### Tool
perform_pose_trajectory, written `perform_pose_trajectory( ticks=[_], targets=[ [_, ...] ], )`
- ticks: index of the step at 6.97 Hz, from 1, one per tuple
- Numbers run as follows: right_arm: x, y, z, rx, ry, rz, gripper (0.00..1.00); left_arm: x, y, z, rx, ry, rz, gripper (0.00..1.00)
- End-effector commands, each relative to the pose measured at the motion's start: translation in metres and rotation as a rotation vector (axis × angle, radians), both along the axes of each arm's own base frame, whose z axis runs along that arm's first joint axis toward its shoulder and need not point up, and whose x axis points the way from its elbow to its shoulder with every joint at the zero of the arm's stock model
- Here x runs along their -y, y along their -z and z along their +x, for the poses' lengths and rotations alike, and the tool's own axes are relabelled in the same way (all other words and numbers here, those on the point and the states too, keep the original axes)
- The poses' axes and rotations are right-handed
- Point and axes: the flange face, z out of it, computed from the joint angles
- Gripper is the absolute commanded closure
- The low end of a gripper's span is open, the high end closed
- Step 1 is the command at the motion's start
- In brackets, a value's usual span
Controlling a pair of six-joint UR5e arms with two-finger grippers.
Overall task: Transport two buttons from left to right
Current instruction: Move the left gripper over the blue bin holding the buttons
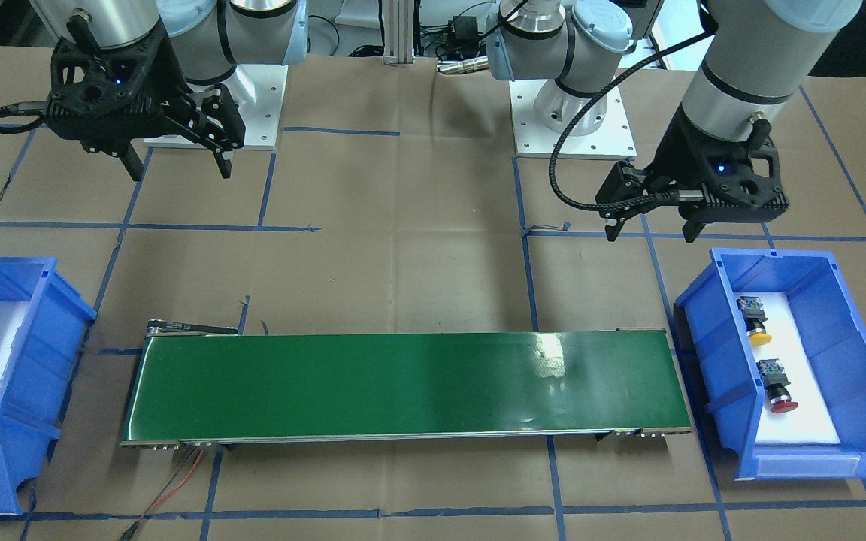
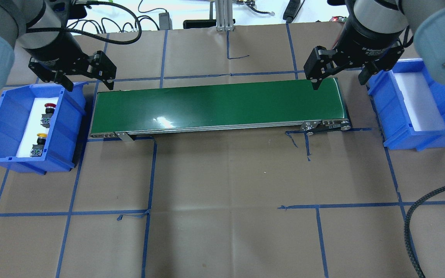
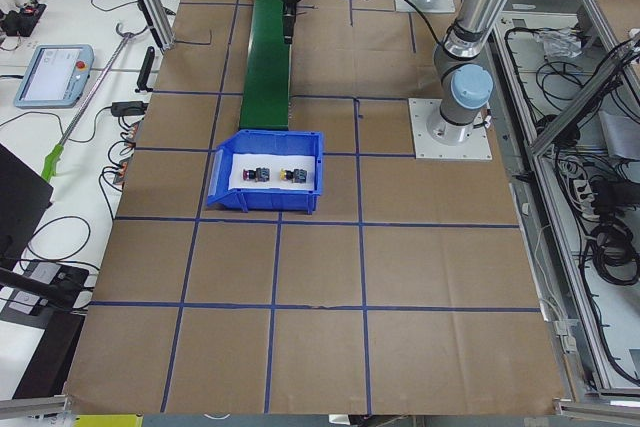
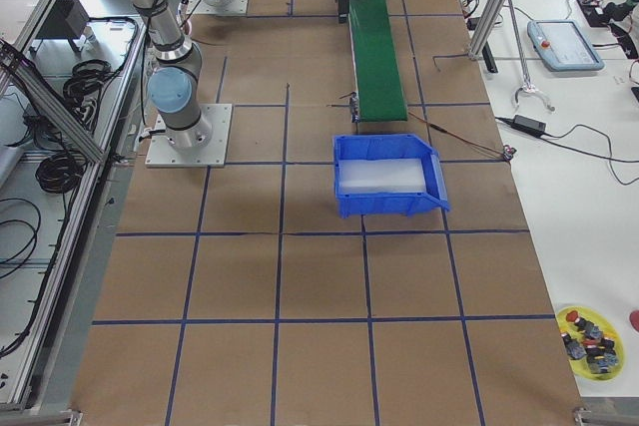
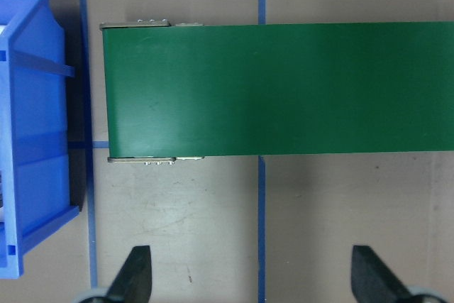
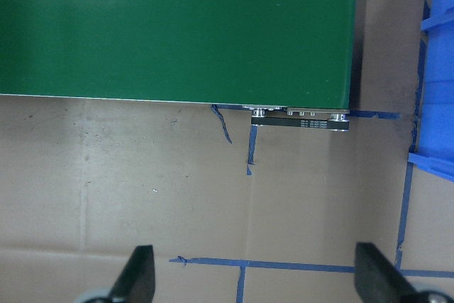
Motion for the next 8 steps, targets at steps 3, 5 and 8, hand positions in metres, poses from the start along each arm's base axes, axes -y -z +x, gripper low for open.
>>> perform_pose_trajectory(
  ticks=[3, 5, 8],
  targets=[
    [0.001, 0.001, 0.000, 0.000, 0.000, 0.001, 0.00, 0.009, 0.017, 0.156, 0.018, 0.066, 0.024, 0.00],
    [0.000, 0.001, 0.000, 0.000, 0.000, 0.003, 0.00, 0.016, 0.035, 0.210, 0.031, 0.107, 0.018, 0.00],
    [0.000, 0.001, 0.000, 0.000, 0.000, 0.003, 0.00, 0.030, 0.074, 0.255, 0.030, 0.135, 0.026, 0.00]
  ],
)
